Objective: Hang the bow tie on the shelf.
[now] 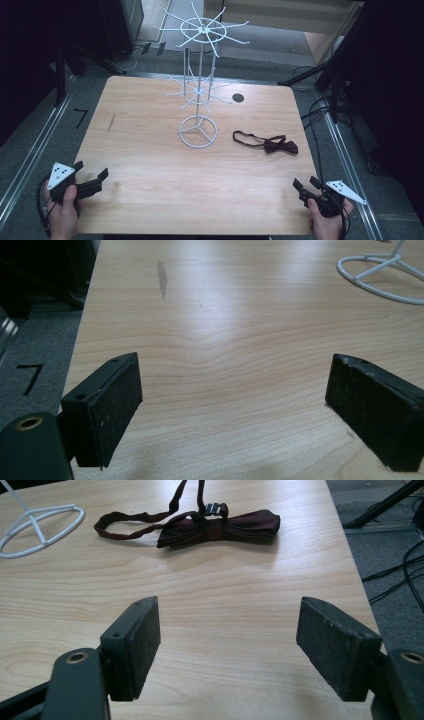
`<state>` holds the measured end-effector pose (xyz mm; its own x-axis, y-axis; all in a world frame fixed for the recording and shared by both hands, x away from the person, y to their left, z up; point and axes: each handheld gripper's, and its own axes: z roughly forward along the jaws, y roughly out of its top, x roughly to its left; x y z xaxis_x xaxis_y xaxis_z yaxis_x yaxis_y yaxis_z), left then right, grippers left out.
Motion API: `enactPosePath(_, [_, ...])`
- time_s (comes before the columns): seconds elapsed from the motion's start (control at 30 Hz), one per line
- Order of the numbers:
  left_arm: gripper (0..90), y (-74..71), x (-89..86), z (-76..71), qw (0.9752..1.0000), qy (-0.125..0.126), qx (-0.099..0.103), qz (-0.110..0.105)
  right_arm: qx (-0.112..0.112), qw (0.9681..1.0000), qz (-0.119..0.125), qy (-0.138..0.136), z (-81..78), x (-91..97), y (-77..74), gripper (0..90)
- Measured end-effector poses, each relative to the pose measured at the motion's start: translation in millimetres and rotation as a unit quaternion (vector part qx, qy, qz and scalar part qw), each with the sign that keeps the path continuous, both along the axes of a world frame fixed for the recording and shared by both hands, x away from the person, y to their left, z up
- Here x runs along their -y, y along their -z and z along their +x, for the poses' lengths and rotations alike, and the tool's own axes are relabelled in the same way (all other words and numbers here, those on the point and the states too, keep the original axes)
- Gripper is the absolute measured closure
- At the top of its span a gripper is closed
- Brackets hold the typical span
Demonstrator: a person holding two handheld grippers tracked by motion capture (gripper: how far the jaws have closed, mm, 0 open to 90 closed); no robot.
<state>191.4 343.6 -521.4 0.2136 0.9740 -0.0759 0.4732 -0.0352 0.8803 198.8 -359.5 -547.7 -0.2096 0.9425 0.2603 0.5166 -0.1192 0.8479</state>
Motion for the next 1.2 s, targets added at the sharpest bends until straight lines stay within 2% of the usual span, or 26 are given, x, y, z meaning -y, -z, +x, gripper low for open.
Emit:
enactPosePath(0.23, [8.8, 0.1, -0.7, -0.7, 1.0, 0.001, 0.003, -0.002, -0.011, 0.9997, -0.017, -0.017, 5.9, -3.6, -6.5, 28.7])
enactPosePath(0.33, [8.8, -0.1, -0.8, -0.5, 1.0, 0.002, 0.001, -0.002, -0.014, 0.9984, -0.044, -0.033, 14.9, -9.2, -23.3, 31.9])
enactPosePath(0.43, [8.8, 0.0, -0.9, -0.5, 1.0, 0.001, 0.002, -0.004, -0.013, 0.9971, -0.056, -0.05, 21.3, -12.0, -32.1, 33.5])
enactPosePath(0.47, [8.8, -0.1, -1.0, -0.6, 1.0, 0.001, 0.002, -0.004, -0.016, 0.9963, -0.062, -0.057, 24.9, -13.5, -36.3, 34.3])
enactPosePath(0.5, [8.8, 0.0, -1.1, -0.6, 1.0, 0.001, 0.002, -0.004, -0.02, 0.9945, -0.079, -0.066, 33.3, -16.4, -44.0, 31.9])
enactPosePath(0.53, [8.8, 0.0, -1.1, -0.6, 1.0, 0.001, 0.002, -0.004, -0.02, 0.9945, -0.079, -0.066, 33.3, -16.4, -44.0, 31.9])
enactPosePath(0.57, [8.8, 0.1, -1.1, -0.6, 1.0, 0.002, 0.003, -0.004, -0.023, 0.9921, -0.1, -0.072, 41.5, -19.4, -51.6, 31.9])
enactPosePath(0.67, [8.8, 0.1, -1.1, -0.5, 1.0, 0.002, 0.002, -0.004, -0.03, 0.9882, -0.122, -0.089, 54.4, -22.5, -63.8, 32.2])
enactPosePath(0.73, [8.8, 0.0, -1.2, -0.4, 1.0, 0.002, 0.001, -0.004, -0.032, 0.9861, -0.13, -0.098, 62.6, -23.8, -72.3, 34.1])
enactPosePath(0.77, [8.9, 0.0, -1.2, -0.4, 1.0, 0.002, 0.001, -0.004, -0.032, 0.9861, -0.13, -0.098, 62.6, -23.8, -72.3, 34.1])
enactPosePath(0.83, [8.8, -0.1, -1.2, -0.3, 1.0, 0.002, 0.0, -0.004, -0.034, 0.9823, -0.143, -0.116, 76.3, -25.2, -83.4, 37.1])
enactPosePath(0.87, [8.8, -0.1, -1.2, -0.3, 1.0, 0.002, 0.0, -0.004, -0.034, 0.9823, -0.143, -0.116, 76.3, -25.2, -83.4, 37.1])
enactPosePath(0.93, [8.9, 0.1, -1.1, 0.0, 1.0, 0.003, 0.002, -0.004, -0.043, 0.9752, -0.165, -0.141, 91.3, -30.1, -90.4, 38.8])
enactPosePath(1.0, [8.8, 0.2, -1.1, 0.3, 1.0, 0.003, 0.002, -0.004, -0.054, 0.9696, -0.166, -0.172, 101.4, -34.3, -94.0, 40.6])
enactPosePath(1.07, [8.8, 0.1, -1.2, 0.3, 1.0, 0.004, 0.001, -0.004, -0.062, 0.9617, -0.178, -0.199, 110.7, -39.9, -96.5, 41.2])
enactPosePath(1.13, [8.8, -0.1, -1.3, 0.0, 1.0, 0.004, 0.001, -0.004, -0.072, 0.9525, -0.202, -0.217, 119.3, -46.5, -99.1, 41.8])
enactPosePath(1.2, [8.8, 0.0, -1.3, 0.1, 1.0, 0.004, 0.002, -0.005, -0.076, 0.9453, -0.218, -0.23, 127.0, -52.6, -102.1, 43.6])
